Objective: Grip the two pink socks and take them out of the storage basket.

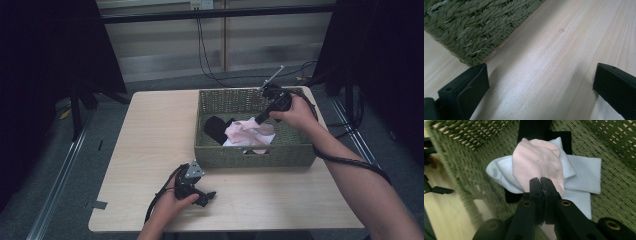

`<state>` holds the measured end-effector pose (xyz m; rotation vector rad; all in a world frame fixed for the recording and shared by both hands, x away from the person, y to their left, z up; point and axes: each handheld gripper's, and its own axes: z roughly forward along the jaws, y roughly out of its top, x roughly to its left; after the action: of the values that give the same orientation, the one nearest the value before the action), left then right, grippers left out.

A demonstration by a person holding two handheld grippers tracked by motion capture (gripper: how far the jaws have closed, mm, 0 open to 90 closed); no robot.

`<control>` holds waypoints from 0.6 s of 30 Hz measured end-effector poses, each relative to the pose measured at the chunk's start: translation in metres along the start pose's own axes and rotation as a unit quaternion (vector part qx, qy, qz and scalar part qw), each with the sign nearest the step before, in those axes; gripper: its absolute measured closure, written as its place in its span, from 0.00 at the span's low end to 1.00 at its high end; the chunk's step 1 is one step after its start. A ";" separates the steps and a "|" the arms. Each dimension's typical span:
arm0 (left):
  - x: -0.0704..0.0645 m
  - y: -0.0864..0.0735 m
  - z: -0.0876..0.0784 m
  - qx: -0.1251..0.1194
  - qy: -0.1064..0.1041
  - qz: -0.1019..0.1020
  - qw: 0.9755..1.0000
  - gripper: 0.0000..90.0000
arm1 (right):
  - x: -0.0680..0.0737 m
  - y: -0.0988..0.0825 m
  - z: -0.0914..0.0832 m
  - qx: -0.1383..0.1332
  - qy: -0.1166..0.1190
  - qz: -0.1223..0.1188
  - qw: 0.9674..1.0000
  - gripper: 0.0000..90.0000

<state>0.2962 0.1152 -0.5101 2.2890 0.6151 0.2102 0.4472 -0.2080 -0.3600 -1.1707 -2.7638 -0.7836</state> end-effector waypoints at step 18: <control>0.000 0.000 0.000 0.001 0.001 0.000 1.000 0.00 | 0.028 -0.008 -0.068 -0.011 0.022 -0.032 0.999 0.98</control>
<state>0.2962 0.1152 -0.5100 2.2908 0.6159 0.2119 0.4115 -0.2256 -0.2978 -1.0600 -2.7751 -0.8373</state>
